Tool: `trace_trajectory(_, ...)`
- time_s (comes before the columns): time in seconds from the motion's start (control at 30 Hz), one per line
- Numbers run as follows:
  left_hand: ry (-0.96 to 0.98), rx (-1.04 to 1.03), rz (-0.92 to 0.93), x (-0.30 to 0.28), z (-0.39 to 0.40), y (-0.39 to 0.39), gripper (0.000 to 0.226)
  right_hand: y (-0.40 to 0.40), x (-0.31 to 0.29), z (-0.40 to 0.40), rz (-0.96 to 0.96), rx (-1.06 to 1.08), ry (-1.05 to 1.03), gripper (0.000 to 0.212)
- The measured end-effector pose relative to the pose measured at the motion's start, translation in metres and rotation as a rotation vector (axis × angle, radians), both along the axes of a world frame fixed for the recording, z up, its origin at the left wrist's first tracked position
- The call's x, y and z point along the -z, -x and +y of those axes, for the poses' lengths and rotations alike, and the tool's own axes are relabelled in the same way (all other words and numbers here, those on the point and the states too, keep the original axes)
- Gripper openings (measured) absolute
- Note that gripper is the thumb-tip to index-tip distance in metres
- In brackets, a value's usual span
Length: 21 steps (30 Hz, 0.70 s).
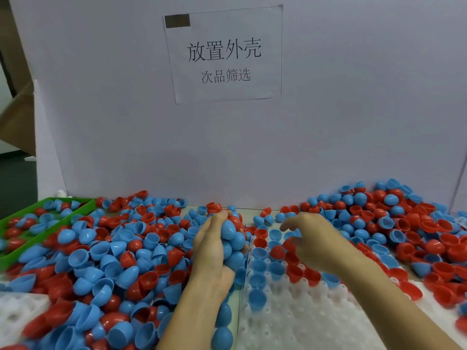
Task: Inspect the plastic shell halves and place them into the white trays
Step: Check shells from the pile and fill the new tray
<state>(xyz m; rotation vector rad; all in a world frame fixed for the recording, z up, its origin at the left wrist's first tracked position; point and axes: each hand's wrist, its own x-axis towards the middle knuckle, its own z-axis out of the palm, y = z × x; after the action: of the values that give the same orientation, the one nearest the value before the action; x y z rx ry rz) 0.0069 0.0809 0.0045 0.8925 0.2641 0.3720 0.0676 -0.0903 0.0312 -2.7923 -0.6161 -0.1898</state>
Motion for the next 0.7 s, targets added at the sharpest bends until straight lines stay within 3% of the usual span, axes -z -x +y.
trace_trajectory(0.07,0.010,0.010,-0.002,0.000,0.000,0.000,0.014,-0.012,-0.002,0.000,0.014,-0.001,0.096,0.043)
trace_trajectory(0.17,0.012,0.019,-0.006,0.001,0.001,0.000,0.015,-0.024,-0.004,0.005,0.046,-0.064,0.185,0.030)
trace_trajectory(0.3,0.018,0.018,-0.010,0.002,0.003,-0.003,0.016,-0.027,-0.019,0.002,0.098,-0.115,0.151,0.012)
trace_trajectory(0.5,-0.048,0.025,-0.002,0.004,-0.011,-0.003,0.026,0.000,-0.027,-0.017,0.042,-0.068,-0.350,0.009)
trace_trajectory(0.7,-0.210,0.048,0.024,0.001,-0.042,-0.002,0.020,0.035,0.007,-0.016,-0.024,0.048,-0.879,0.023)
